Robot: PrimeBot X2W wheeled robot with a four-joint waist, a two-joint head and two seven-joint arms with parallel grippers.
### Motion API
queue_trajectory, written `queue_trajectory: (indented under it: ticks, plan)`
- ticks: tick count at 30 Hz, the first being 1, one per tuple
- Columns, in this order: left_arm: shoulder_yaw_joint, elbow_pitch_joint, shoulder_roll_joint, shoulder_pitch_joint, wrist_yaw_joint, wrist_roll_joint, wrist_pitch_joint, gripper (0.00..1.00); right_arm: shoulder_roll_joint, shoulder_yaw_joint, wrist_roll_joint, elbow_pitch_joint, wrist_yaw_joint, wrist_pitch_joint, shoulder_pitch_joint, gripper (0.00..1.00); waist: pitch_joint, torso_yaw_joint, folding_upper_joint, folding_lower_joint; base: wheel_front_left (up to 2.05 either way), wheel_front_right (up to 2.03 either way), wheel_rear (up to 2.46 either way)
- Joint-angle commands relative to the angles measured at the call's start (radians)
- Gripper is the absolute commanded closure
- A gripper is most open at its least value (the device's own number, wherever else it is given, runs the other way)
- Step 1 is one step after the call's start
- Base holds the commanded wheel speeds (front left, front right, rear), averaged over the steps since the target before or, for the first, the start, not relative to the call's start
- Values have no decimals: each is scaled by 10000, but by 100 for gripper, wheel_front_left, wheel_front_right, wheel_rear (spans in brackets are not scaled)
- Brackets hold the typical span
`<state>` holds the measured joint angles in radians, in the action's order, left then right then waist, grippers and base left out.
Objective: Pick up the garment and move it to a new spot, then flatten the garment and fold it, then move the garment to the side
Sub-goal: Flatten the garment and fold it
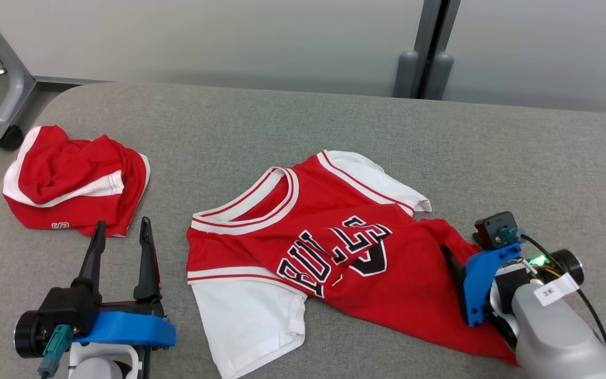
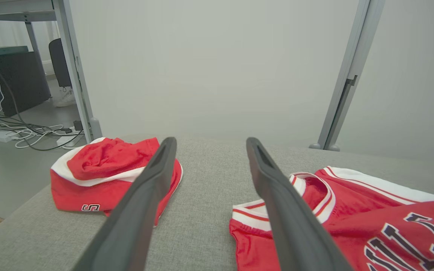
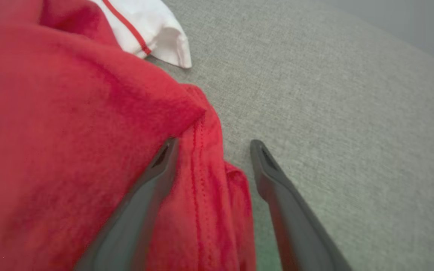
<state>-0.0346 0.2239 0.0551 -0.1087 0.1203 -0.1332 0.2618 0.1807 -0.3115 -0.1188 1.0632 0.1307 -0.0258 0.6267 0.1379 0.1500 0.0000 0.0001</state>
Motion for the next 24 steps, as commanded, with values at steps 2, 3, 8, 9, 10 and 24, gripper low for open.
queue_trajectory:
  ticks: [2, 3, 8, 9, 10, 24]
  plan:
    - [-30, 32, -32, -176, 35, 40, 46, 0, -169, -358, -451, 271, 4, 182, -214, 0, -37, -48, 0, -1, 0, 0, 0]
    - [-22, 23, -34, -185, 42, 42, 46, 0, -201, -519, -629, 341, 4, 259, -294, 0, -50, -69, 0, -1, 0, 0, 0]
    - [-81, -50, -38, -130, 49, 65, 46, 0, -123, -1249, -1478, 190, 9, 319, -471, 100, -98, -224, 0, -1, 0, 0, 0]
    - [-84, -54, -40, -99, 52, 78, 46, 0, 3, -1330, -1571, 93, 1, 200, -408, 100, -107, -263, 0, -1, 0, 0, 0]
    - [-96, -53, -42, -66, 56, 90, 46, 0, 156, -1391, -1653, -14, -2, 33, -295, 100, -121, -313, 0, -1, 0, 0, 0]
    - [-140, -51, -50, -24, 96, 40, 46, 0, 1359, 191, -1773, 174, 0, -2171, 707, 100, -307, -683, 0, -1, 0, 0, 0]
